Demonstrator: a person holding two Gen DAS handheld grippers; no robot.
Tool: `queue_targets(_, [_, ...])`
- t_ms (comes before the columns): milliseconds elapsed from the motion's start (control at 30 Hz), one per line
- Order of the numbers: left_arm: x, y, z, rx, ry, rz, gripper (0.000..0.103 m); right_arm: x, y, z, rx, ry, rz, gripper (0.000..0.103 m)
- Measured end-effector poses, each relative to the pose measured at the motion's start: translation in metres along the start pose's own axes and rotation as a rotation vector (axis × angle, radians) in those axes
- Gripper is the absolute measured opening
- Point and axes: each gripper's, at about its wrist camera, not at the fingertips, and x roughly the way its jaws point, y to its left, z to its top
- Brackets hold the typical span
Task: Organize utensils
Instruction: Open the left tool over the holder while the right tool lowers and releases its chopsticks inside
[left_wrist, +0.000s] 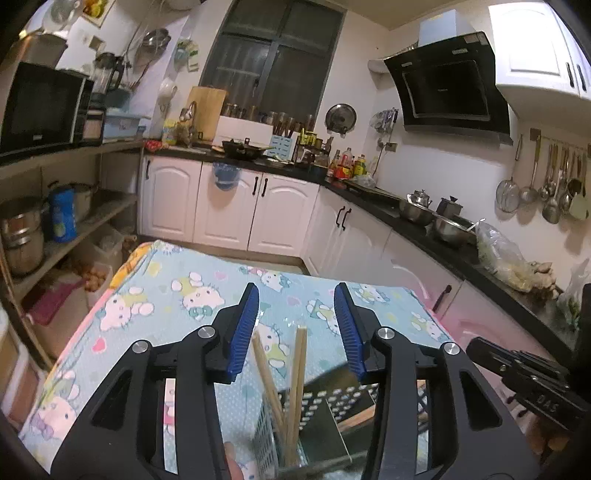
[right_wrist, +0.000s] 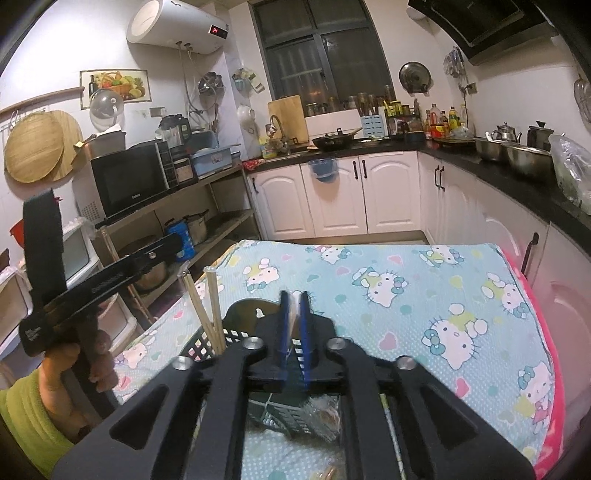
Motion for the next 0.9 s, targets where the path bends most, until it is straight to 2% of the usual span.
queue_targets(167, [-0.014,0.005,-0.002,-0.029,0.016,-0.003,0.041,-0.007,0.0,-0.005,-0.004,-0.006,-0.007,0.017])
queue_targets(300, [-0.026,0.004,-0.006,-0.029,0.015,0.0,0.047,-0.013,0.002,-0.008,-0.012,-0.011,-0.014,0.027])
queue_targets(533, [-0.04,0.003,-0.014,-0.039,0.023,-0.003,0.056,-0.027,0.007,-0.014,-0.034,-0.023,-0.03,0.033])
queue_targets(700, [-0.049,0.002,-0.022,-0.03,0.02,0.002,0.066,-0.039,0.011,-0.019,-0.05,-0.031,-0.042,0.034])
queue_targets(900, [-0.058,0.001,-0.037,-0.029,0.043,-0.003,0.069,-0.051,0.015,-0.032,-0.076,-0.023,-0.061,0.035])
